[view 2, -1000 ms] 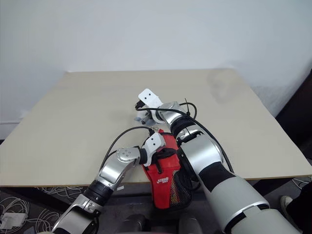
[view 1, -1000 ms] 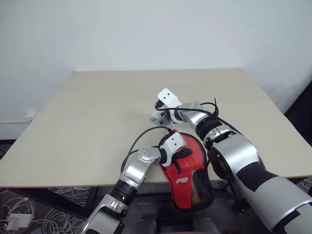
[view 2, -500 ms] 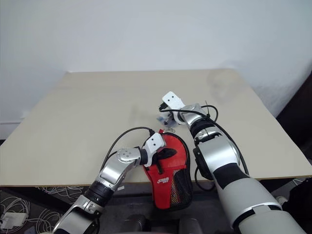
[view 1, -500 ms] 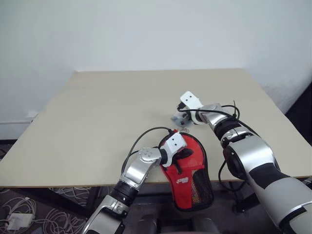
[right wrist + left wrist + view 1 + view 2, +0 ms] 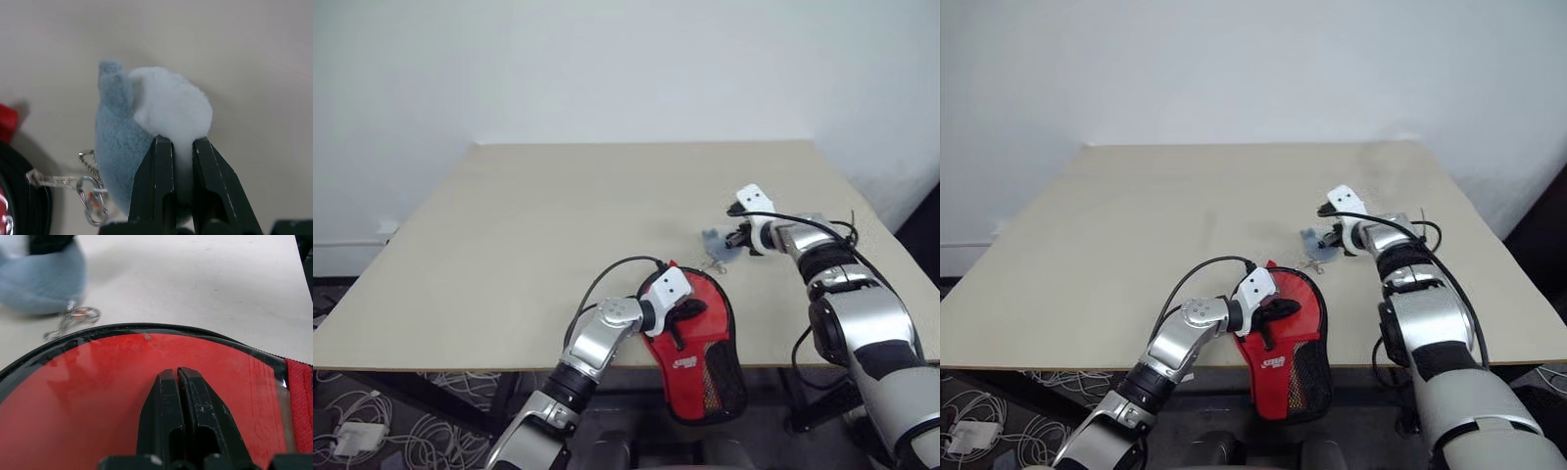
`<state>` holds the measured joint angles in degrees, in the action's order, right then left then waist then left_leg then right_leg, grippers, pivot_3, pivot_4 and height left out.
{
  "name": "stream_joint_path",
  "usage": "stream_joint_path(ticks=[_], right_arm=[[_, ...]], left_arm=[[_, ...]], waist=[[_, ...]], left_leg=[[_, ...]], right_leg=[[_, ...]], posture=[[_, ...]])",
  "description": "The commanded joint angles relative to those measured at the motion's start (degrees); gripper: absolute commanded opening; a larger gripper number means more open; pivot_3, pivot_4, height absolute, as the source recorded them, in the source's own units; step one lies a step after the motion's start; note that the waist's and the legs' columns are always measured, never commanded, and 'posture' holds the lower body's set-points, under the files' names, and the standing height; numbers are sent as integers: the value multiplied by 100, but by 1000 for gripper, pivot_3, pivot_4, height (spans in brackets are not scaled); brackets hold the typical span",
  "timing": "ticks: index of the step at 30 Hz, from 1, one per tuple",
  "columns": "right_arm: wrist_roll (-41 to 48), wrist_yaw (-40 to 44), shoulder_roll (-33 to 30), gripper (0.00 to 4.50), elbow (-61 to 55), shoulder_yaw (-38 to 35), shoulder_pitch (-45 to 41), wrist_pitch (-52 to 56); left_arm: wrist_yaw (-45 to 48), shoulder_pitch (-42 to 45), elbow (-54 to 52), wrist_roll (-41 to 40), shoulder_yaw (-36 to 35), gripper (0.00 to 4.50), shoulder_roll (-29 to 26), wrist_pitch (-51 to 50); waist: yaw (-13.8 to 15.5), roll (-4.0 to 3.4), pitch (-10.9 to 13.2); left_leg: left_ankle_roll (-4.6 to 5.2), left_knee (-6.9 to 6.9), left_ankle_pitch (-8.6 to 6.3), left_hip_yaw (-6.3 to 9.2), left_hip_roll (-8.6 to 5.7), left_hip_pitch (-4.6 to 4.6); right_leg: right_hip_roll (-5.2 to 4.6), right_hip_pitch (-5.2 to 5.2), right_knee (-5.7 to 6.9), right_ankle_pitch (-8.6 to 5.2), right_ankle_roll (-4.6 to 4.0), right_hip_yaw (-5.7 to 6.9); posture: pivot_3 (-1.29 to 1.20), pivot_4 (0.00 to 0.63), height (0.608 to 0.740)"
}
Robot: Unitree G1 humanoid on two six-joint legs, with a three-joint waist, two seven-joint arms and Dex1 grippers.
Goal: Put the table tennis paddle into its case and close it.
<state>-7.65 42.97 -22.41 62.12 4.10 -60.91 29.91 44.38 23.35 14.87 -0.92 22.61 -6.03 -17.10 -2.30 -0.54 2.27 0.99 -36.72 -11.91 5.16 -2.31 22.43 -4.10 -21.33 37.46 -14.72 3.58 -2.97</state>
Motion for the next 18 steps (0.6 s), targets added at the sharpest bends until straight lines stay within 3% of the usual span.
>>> stream_joint_path(ticks=[1,6,11,18], right_arm=[[87,171,-730,28,-1658,-107,523,943],[450,569,-1548,28,-4110,-227,1661,2333],[949,1141,-2559,28,-5768,-261,2515,2940],[1517,1571,-3512,28,-6557,-386,3109,2741]], left_arm=[[98,-138,398,81,201,0,-19,-96],[144,-115,469,85,243,0,20,-56],[181,-88,540,87,268,0,56,-12],[227,24,738,82,244,0,102,74]], waist=[[41,-2,0],[207,-10,1],[319,-10,2],[313,-7,4]], left_leg=[[1,-2,0,3,-1,4],[12,-17,-7,6,-12,17],[21,-21,-14,1,-17,20],[35,-22,-22,-5,-32,24]], right_leg=[[-2,-1,-1,0,1,3],[-16,-3,-3,-8,13,13],[-29,-2,-14,-29,47,20],[-72,9,-58,-35,58,44]], posture=[[0,0,734],[0,0,734],[0,0,734],[0,0,734]])
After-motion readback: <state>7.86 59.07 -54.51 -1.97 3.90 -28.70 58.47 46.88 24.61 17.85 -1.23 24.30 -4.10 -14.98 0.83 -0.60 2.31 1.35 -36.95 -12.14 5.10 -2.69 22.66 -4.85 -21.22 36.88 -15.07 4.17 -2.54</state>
